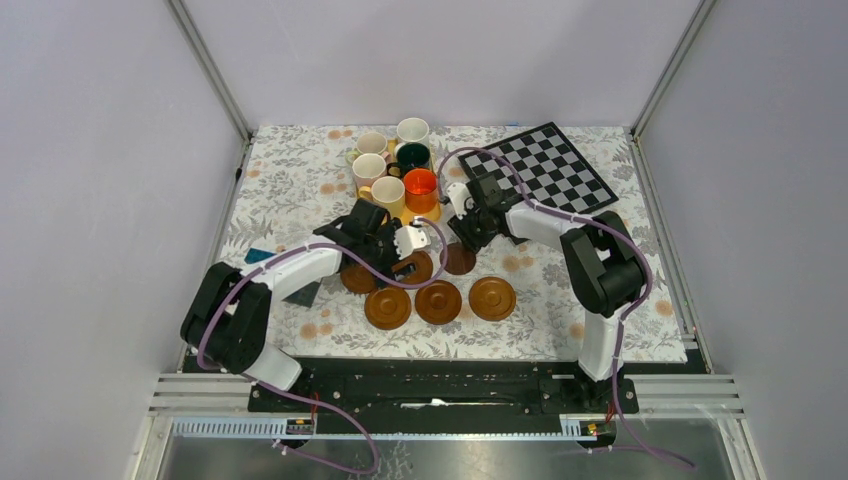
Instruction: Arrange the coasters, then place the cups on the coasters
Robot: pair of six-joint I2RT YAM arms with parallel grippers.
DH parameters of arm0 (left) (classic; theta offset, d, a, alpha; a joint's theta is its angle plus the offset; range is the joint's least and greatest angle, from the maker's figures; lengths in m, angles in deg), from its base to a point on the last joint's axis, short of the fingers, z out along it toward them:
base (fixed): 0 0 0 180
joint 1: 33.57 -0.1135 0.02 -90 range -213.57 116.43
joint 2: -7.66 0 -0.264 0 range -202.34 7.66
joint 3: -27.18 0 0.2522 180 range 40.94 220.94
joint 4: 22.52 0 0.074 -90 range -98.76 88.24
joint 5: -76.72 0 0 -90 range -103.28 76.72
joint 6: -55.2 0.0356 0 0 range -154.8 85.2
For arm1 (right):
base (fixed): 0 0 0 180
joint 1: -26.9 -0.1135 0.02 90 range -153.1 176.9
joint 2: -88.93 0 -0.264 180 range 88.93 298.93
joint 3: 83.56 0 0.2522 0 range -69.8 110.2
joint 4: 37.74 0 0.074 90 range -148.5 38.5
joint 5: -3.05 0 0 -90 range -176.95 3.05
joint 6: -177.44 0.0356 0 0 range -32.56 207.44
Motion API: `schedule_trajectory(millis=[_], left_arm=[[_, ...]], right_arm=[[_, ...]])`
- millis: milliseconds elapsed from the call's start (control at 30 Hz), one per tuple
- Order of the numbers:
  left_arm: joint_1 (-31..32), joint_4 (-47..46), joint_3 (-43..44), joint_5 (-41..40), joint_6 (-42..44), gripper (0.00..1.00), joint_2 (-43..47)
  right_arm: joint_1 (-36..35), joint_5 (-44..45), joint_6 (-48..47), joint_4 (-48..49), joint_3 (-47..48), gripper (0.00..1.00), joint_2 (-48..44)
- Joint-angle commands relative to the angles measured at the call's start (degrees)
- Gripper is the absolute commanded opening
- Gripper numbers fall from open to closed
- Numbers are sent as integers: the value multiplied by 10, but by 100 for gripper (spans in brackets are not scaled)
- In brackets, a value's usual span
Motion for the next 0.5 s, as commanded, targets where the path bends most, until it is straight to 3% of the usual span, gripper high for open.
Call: schedule_trajectory(millis=[0,467], left_arm=[[1,-24,20,-17,17,80,-5],[1,-31,43,-29,14,79,-51]], right_arm=[[28,43,-23,-25,-22,46,-13],[86,39,-50,-45,-46,46,-43]])
